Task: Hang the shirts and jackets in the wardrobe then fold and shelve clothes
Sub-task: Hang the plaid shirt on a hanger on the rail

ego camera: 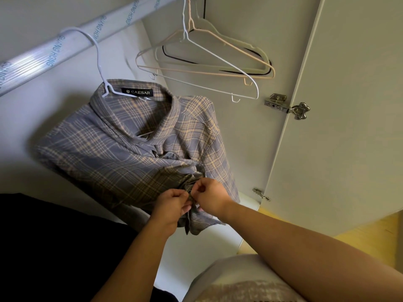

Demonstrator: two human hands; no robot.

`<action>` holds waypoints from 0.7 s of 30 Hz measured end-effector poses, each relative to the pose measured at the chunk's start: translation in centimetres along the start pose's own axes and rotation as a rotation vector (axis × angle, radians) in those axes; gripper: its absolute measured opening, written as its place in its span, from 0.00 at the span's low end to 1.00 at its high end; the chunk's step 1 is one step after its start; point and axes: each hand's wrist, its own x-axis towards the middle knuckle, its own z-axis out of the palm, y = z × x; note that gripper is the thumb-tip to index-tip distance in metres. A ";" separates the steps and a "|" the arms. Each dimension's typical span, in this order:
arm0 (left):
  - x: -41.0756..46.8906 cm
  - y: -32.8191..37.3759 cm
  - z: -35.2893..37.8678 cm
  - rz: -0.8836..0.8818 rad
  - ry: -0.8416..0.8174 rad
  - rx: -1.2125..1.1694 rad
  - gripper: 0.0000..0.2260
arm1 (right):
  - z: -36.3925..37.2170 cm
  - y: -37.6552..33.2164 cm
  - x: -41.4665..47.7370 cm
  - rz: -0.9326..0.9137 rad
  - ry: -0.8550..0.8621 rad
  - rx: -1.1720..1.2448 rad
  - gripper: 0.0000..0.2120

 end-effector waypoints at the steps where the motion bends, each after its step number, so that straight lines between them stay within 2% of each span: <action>1: 0.0 -0.1 0.0 0.003 -0.004 -0.004 0.05 | 0.0 0.0 0.1 0.041 -0.022 0.063 0.08; 6: 0.3 -0.5 -0.3 0.032 -0.019 0.053 0.05 | -0.2 0.2 0.0 0.243 -0.153 0.404 0.10; 11: 0.5 -0.7 -0.6 0.227 0.018 0.349 0.07 | -0.6 0.8 0.0 0.357 -0.223 0.526 0.10; 15: 0.6 -0.7 -0.5 0.199 -0.003 0.335 0.10 | -1.1 0.9 0.2 0.408 -0.154 0.439 0.06; 21: 0.6 -1.4 -0.2 0.091 -0.064 0.199 0.08 | -1.4 1.1 0.7 0.454 -0.028 0.511 0.12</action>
